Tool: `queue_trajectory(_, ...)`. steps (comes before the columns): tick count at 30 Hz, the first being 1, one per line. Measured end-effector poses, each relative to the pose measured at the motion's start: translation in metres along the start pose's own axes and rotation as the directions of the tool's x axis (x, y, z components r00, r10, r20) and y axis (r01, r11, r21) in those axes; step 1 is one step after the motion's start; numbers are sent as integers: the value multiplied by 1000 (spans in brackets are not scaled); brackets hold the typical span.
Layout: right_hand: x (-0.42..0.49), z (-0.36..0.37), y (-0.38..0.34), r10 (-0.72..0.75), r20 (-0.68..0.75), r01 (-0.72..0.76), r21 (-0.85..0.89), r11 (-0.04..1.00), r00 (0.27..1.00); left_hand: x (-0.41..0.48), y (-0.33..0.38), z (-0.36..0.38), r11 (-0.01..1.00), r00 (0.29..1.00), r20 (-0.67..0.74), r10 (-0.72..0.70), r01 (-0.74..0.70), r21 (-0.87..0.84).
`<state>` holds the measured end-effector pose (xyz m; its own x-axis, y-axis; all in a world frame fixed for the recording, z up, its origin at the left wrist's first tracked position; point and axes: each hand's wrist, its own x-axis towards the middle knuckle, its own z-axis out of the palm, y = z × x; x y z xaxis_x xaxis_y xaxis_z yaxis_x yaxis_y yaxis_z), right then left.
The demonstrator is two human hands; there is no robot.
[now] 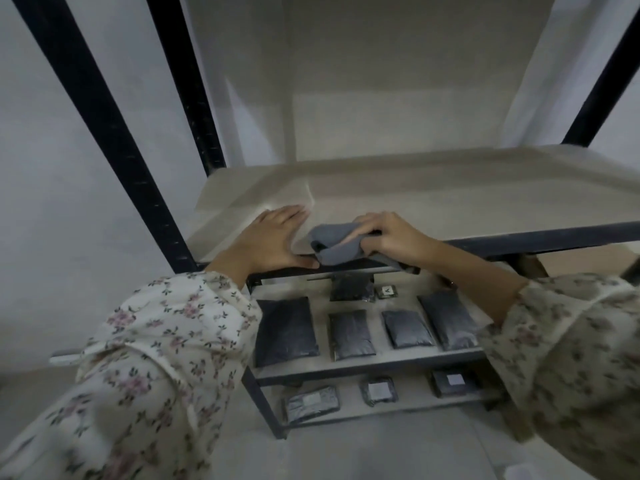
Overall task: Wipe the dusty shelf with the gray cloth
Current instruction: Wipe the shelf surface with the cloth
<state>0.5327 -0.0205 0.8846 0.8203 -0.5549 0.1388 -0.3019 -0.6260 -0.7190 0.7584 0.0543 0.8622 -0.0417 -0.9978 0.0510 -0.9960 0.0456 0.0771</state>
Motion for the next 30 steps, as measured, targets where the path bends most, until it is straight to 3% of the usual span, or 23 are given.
queue_trajectory(4, 39, -24, 5, 202, -222, -163, 183, 970, 954, -6, -12, -1, 999, 999, 18, 27, -28, 16)
queue_trajectory(5, 50, -24, 9, 225, -236, -197, 139, 971, 945, -10, -16, -2, 1000, 1000, 27, 13, -14, 15)
queue_trajectory(8, 68, -5, 22, 206, -317, -297, -273, 915, 926, -19, -28, -2, 997, 997, 46, -68, 69, -33)
queue_trajectory(10, 62, 9, 20, 140, -326, -263, -371, 890, 935, -23, -33, -1, 990, 993, 49, -110, 114, -87)
queue_trajectory(13, 52, 16, 12, 52, -172, -98, -268, 958, 984, -23, -32, -5, 979, 991, 38, -127, 132, -153)
queue_trajectory(16, 74, -2, 13, 189, -150, -186, 34, 982, 971, -20, -35, -7, 968, 989, 18, -144, 145, -207)
queue_trajectory(18, 101, -15, 17, 249, -226, -245, 47, 968, 942, -15, -40, -6, 961, 985, -4, -175, 170, -217)
queue_trajectory(20, 123, -17, 20, 266, -262, -296, -80, 952, 927, -9, -45, -2, 955, 974, -23, -224, 215, -207)
queue_trajectory(22, 135, -5, 23, 254, -278, -339, -322, 884, 926, -2, -47, 1, 948, 962, -33, -271, 261, -181)
queue_trajectory(25, 129, 19, 23, 107, -190, -189, -494, 849, 976, 2, -49, 3, 931, 944, -50, -326, 311, -192)
queue_trajectory(27, 126, 17, 21, 12, -125, -64, -425, 903, 992, 2, -50, 3, 927, 938, -53, -342, 328, -183)
queue_trajectory(30, 149, -1, 23, 122, -142, -144, -160, 977, 982, 2, -48, 2, 927, 935, -71, -347, 331, -177)
